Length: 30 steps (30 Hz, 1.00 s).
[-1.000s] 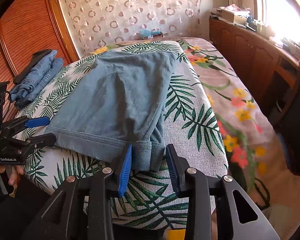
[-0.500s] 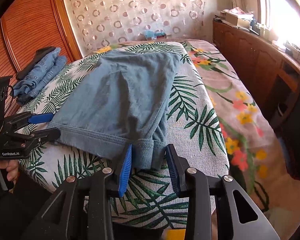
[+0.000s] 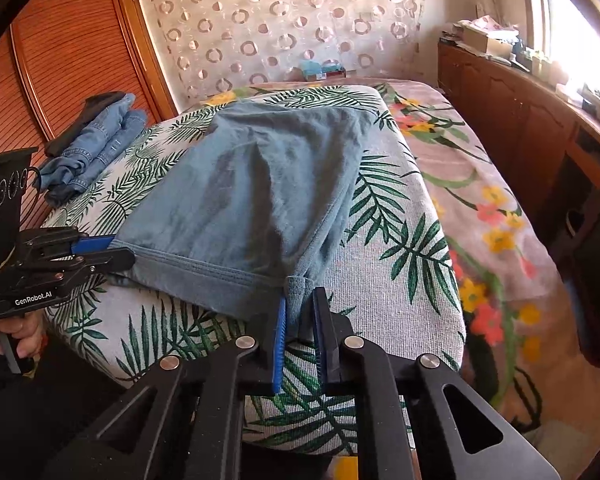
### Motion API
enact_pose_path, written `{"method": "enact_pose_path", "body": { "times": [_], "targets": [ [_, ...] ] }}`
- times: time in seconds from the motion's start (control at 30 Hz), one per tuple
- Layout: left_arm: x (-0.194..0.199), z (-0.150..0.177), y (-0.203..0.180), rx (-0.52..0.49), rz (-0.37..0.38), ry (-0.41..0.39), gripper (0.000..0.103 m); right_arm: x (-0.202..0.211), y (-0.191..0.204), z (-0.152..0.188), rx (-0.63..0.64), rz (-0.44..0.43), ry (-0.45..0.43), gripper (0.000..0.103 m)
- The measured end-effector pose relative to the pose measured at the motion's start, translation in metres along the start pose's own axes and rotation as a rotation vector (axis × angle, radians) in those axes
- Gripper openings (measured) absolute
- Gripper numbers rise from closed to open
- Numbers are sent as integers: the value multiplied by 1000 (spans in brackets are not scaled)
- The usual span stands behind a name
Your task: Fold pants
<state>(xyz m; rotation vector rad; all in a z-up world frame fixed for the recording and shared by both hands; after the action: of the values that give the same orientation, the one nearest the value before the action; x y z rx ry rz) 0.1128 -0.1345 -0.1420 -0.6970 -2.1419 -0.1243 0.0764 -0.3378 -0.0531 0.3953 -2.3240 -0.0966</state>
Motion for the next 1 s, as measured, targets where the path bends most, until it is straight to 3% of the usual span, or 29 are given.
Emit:
{"method": "enact_pose_path", "body": {
  "times": [1.0],
  "targets": [
    [69, -9, -3, -29, -11, -108, 17, 63, 39, -11, 72, -66, -95, 11]
  ]
}}
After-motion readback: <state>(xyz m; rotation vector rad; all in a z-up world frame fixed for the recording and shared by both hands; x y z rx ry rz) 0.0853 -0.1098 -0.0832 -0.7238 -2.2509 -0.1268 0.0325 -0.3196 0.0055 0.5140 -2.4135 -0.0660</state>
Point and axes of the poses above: each gripper's, at about its wrist camera, not at the fingertips, and x roughly against the way its jaws point, y to its left, z to its underside, the point moved 4 cm from there along -x, roughly the way its jaws point, and after that the axes turned 1 degree about y, right-handed, at the moved point
